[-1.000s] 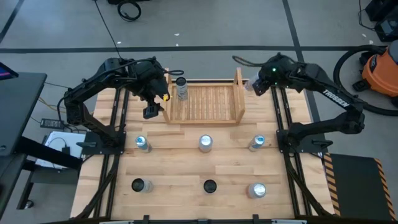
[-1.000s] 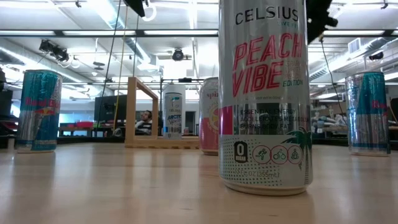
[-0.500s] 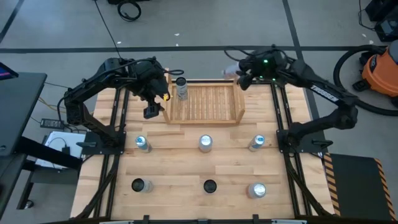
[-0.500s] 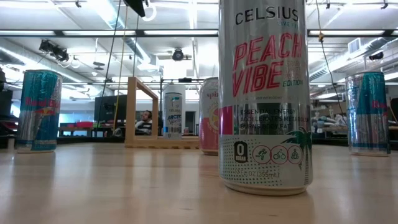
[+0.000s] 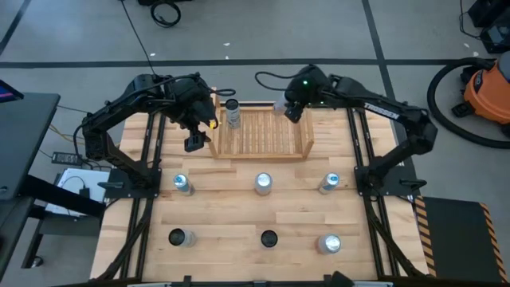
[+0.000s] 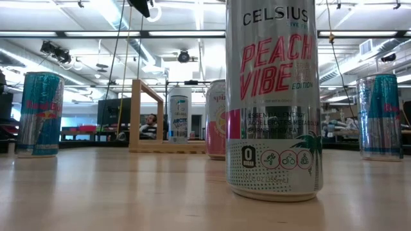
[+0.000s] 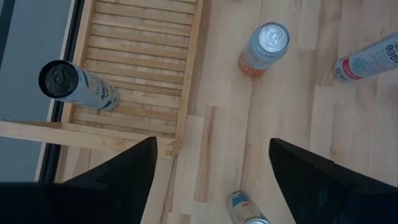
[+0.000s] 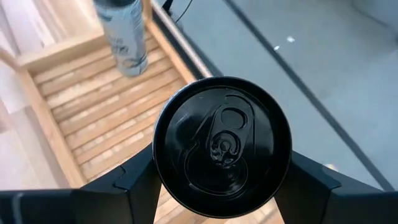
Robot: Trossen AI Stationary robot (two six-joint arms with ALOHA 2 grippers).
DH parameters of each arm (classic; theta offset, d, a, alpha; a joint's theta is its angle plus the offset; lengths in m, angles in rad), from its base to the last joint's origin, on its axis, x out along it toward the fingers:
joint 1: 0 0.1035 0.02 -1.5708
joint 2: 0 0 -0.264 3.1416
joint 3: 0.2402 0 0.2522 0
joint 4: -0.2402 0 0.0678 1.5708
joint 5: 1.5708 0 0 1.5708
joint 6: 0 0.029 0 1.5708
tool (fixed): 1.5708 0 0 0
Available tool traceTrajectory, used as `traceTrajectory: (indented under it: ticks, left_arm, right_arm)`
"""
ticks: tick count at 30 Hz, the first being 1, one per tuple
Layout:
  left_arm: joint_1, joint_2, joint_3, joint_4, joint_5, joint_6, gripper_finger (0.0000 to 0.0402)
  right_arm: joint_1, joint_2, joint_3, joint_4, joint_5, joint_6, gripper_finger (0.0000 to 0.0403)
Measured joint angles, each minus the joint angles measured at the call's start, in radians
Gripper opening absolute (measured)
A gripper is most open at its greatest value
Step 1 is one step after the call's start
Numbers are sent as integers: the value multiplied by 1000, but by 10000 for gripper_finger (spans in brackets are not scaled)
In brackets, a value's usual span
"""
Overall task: Place canned beverage on shelf
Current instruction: Put the top white pink soda can into the shelf
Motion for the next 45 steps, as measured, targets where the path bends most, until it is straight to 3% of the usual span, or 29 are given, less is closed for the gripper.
traceTrajectory:
  ticks: [24,29,45]
  left_arm:
    - [0,0,0,2,0,-1,311]
    - [0,0,0,6,0,-1,311]
    - [0,0,-2,17,0,0,311]
  right_arm:
    - [-19,300,230,-32,-137,-62,255]
    - [-1,351,239,15,-184,-83,256]
    - [15,435,239,108,-184,-102,257]
